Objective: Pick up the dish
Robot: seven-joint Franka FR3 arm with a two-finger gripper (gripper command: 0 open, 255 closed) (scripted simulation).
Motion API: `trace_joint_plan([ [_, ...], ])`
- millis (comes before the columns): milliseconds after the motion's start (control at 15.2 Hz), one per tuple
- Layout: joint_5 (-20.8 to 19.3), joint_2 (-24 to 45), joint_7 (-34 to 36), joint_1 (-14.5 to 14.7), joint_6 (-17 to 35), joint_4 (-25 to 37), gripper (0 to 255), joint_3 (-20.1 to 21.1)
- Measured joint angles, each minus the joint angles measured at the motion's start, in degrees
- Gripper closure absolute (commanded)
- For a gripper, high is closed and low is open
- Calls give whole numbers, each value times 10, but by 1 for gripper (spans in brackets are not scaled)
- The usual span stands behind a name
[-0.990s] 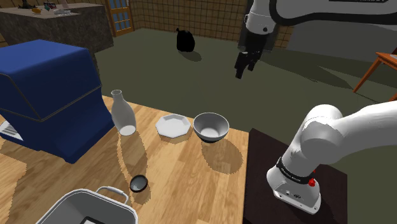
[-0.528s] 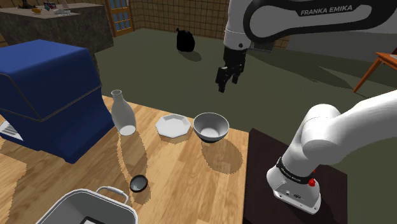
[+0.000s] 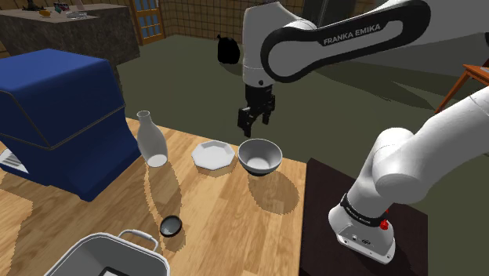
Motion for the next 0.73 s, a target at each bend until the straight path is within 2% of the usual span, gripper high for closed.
trace_joint_plan([
  [330,14,88,45,17,33,31,0,35],
  [726,14,219,102,38,70,99,0,72],
])
